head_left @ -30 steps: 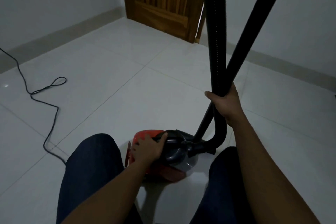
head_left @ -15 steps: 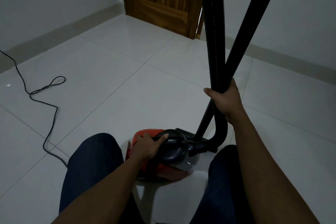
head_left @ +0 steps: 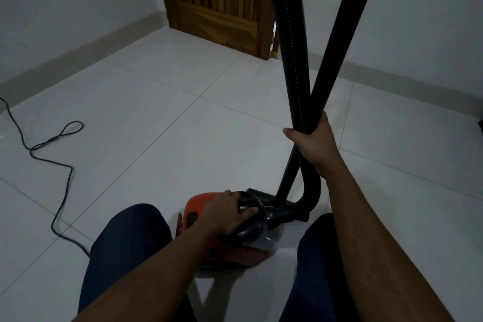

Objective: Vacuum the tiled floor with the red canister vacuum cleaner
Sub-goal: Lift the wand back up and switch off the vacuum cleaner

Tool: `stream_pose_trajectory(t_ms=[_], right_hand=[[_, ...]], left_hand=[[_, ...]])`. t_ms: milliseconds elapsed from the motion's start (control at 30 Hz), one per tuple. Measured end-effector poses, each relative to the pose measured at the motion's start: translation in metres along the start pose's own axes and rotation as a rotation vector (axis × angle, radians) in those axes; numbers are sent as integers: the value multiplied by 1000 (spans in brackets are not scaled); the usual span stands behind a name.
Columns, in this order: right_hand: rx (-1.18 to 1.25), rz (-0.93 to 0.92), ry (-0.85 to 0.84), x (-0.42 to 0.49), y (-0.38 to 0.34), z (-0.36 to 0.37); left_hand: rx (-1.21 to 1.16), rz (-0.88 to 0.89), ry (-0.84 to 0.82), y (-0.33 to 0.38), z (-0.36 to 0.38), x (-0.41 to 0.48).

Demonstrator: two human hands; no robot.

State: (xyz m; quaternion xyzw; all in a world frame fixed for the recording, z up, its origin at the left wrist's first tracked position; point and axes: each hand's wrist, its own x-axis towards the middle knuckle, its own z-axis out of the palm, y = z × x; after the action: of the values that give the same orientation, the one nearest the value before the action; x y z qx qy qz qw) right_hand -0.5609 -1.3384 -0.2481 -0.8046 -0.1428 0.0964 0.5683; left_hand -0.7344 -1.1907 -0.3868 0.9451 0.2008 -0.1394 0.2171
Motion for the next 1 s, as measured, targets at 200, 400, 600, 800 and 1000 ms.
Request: stream_pose_trajectory(t_ms=[200,400,600,800,1000], right_hand=[[2,-4,22,3,0,2],[-3,-8,56,13,5,4],[-17,23,27,23,-25,-10],[-23,86,4,31,-129,-39],[-13,106,-75,51,-280,-78]], left_hand=[[-28,134,-99,-4,-10,10],[-67,198,-170,-3,-13,26],[-147,207,-209,9,-38,20],[-196,79,-170,46,-122,-22],[-232,3,-208,92,-253,-69]])
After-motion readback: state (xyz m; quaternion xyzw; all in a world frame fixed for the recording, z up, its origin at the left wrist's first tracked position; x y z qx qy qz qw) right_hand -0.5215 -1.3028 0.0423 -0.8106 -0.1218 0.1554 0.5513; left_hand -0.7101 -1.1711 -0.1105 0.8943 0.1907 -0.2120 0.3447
